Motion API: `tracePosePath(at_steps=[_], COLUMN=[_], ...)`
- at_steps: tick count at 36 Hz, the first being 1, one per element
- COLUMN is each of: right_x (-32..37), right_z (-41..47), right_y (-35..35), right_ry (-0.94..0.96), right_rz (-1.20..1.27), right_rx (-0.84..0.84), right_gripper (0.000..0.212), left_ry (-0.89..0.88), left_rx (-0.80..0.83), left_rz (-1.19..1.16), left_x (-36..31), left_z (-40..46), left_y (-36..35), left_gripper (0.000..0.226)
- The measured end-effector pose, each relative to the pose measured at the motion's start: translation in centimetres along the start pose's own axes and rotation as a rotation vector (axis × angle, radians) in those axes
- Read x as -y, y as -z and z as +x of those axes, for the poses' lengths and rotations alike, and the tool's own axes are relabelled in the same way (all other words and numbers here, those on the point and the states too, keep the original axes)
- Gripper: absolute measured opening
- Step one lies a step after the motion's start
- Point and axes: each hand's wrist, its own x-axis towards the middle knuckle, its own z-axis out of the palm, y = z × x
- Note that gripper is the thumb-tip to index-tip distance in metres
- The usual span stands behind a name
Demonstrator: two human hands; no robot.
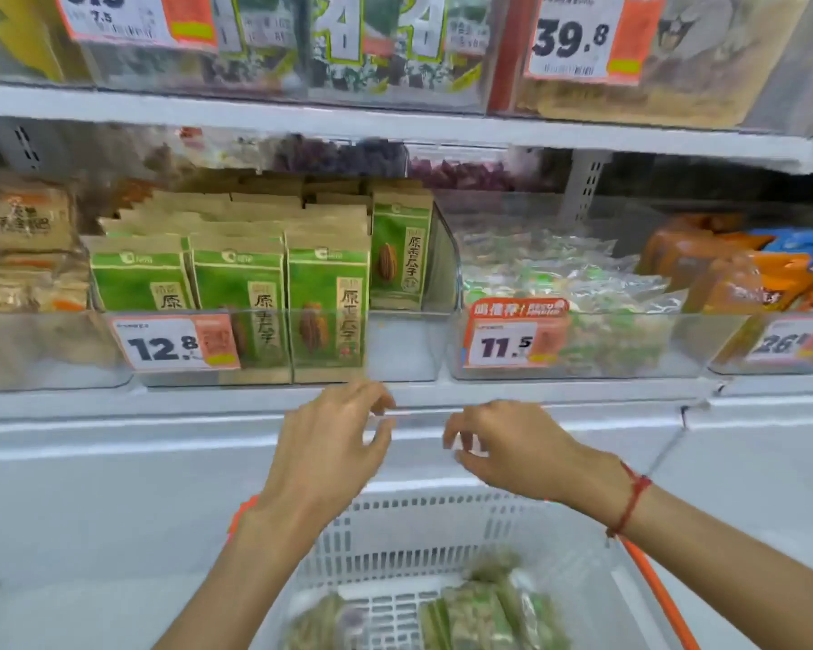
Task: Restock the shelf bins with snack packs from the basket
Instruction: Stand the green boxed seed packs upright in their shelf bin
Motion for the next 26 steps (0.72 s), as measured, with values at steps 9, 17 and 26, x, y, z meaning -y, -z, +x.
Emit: tracePosePath(at_steps=[9,17,26], right_x=[-2.5,-0.7,-1.1], right_z=[-3.2,-8.1,-8.1], right_y=[-15.9,-24.9,-26.8], right_ry=[-0.179,0.011,0.206], right_rz=[0.008,0.031,-0.254], right_rx=[0.534,0.638,0.713], right_gripper=[0.035,0.068,0.069], left_ry=[0.195,-0.154,-0.320], left_rx=[0.848,1.062,1.069], left_rz=[0.097,0.215,0.047], left_x=[5.9,6.9,4.0], left_z=[-10.5,-18.3,-20.1], left_y=[-11.6,-16.9,-20.9], left_gripper=[0.033,0.083,0.064])
